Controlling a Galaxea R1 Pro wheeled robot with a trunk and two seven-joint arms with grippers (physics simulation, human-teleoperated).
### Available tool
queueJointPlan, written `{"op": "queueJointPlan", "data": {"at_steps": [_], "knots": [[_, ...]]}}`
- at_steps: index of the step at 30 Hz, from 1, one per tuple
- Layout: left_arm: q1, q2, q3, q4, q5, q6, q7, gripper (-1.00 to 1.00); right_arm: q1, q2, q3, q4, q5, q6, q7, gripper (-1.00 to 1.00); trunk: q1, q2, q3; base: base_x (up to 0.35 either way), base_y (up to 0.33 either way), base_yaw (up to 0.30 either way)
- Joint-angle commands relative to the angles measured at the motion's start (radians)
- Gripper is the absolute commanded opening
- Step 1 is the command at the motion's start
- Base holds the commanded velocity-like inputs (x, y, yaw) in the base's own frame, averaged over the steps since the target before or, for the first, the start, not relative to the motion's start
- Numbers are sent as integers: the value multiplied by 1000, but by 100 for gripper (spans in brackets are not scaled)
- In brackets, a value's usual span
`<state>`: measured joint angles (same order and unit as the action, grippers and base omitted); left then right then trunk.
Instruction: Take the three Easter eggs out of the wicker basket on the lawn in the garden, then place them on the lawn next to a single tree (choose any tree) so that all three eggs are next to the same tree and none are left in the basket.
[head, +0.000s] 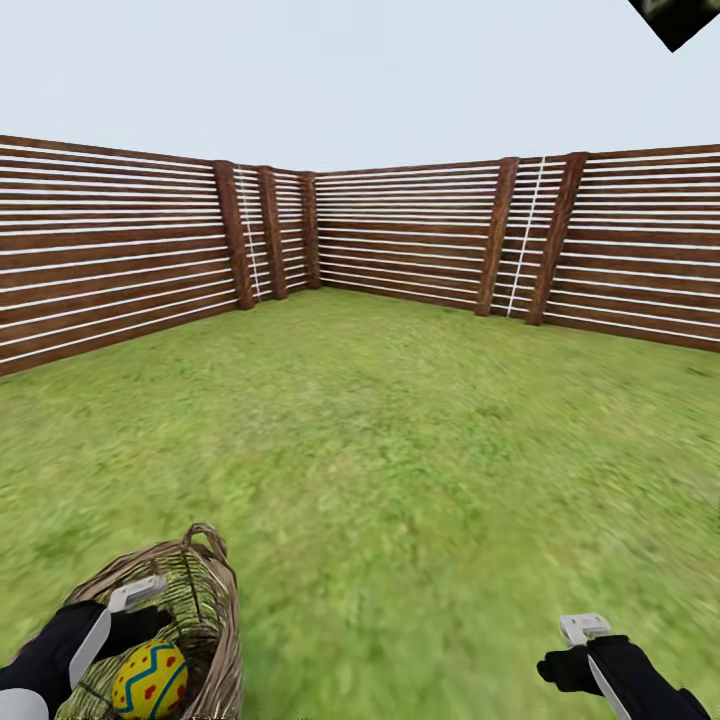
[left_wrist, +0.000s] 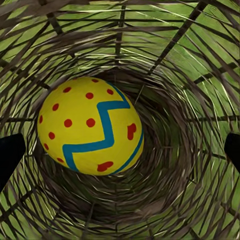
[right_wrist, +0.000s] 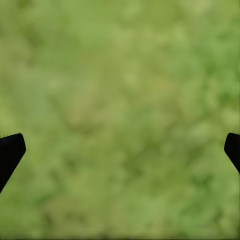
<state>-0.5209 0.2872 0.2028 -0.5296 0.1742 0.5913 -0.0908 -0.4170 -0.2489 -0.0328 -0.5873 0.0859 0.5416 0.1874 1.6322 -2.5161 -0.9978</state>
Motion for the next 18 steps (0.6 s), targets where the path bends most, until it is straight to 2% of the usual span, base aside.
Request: {"op": "queueJointPlan", "data": {"at_steps": [1,18], "knots": [[0,0,4,-1,2,6,-3,100,0,0,-4,-2,9,5,7,100,0,-1,-5,0,0,0],[-1,-1,4,-3,4,3,-3,100,0,0,-4,-2,9,4,7,100,8,-5,-71,0,0,0]]}}
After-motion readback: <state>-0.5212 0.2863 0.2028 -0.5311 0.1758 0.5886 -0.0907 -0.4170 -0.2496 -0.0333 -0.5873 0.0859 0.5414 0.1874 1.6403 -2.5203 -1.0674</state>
